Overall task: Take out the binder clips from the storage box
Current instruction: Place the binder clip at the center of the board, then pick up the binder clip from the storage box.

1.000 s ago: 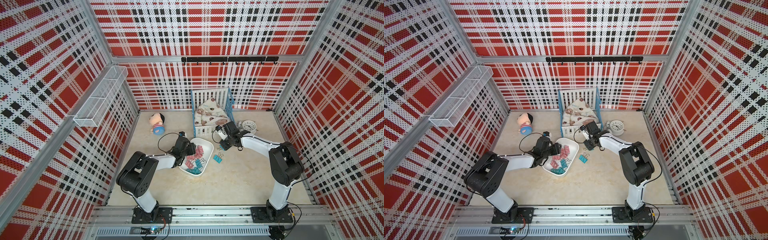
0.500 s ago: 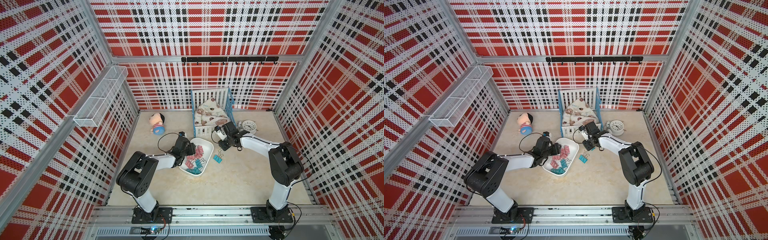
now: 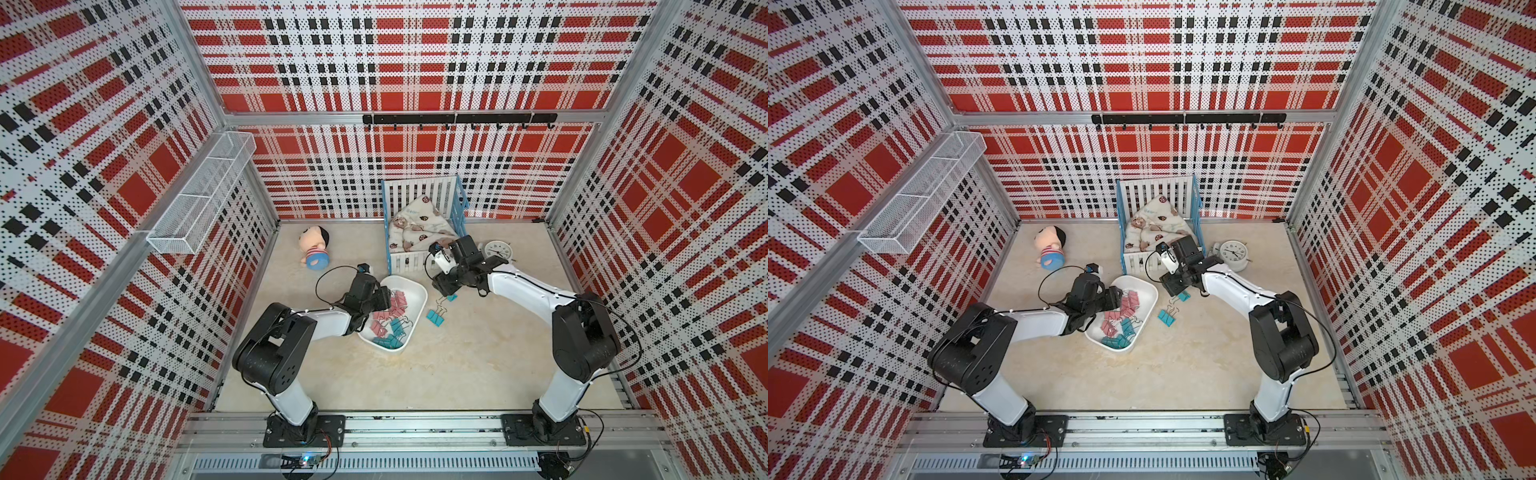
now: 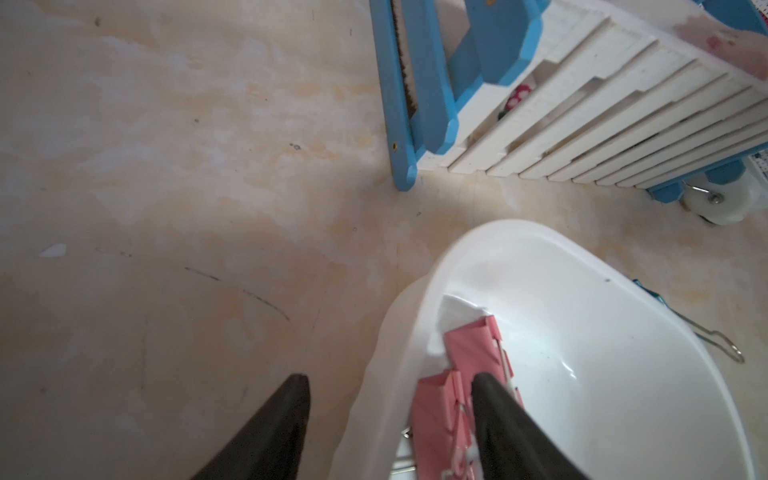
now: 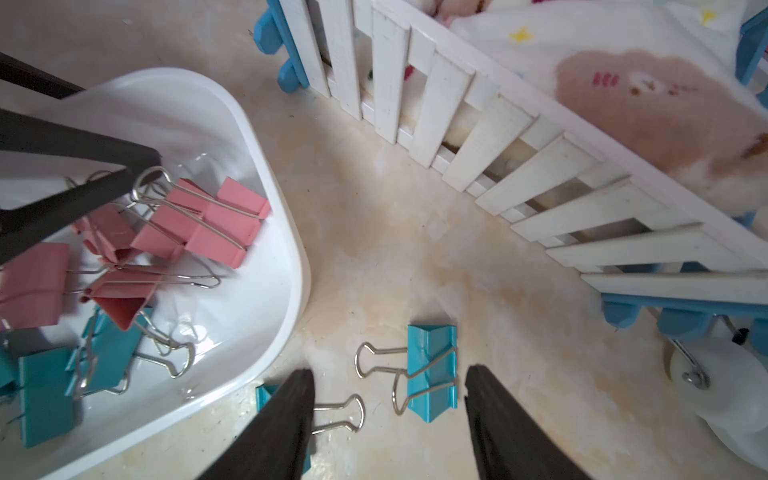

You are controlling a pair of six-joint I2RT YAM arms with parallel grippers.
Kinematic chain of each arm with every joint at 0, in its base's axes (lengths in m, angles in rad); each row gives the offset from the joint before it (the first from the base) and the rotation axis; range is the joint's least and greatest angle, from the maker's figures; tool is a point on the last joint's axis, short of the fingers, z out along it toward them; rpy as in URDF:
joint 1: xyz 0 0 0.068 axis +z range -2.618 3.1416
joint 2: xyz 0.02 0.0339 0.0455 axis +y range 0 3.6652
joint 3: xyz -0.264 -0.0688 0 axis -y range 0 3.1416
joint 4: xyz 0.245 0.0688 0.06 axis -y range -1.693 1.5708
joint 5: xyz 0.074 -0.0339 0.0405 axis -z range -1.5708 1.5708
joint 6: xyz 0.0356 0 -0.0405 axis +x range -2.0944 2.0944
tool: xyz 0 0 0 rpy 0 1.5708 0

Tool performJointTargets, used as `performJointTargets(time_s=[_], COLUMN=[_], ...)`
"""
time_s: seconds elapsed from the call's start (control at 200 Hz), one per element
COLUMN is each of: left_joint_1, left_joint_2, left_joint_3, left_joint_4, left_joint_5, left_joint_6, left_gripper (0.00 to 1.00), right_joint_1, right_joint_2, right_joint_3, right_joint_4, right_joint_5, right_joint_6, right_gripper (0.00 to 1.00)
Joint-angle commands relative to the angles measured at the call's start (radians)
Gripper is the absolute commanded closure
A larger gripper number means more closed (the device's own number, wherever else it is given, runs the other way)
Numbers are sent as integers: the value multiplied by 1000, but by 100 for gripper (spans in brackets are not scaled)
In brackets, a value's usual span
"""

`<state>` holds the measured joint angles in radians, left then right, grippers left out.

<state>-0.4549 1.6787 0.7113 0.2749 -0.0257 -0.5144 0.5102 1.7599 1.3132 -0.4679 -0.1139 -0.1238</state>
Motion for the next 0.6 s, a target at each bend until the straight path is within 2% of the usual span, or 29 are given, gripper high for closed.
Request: performJointTargets(time_s=[0.0,0.145,0.356,0.596], left_joint_1=[4,5,9,12], left_joint_2=[1,-2,-5,-11], left_joint_3=[11,8,4,-3], left_joint_4=[-19,-20,-21,-22], left_joint_5=[7,7,5,6], left_joint_6=[11,11,9,8], left_gripper=[32,32,32,32], right_joint_1=[21,47,95,138], right_joint_2=[-42,-37,6,71], right_joint_3=[29,35,54,78], right_joint_4=[-7,-2,-20,-59], right_joint_5=[-97,-191,-278,-352], right_joint_6=[-16,-26,-40,-63], right_gripper=[35,34,45,51])
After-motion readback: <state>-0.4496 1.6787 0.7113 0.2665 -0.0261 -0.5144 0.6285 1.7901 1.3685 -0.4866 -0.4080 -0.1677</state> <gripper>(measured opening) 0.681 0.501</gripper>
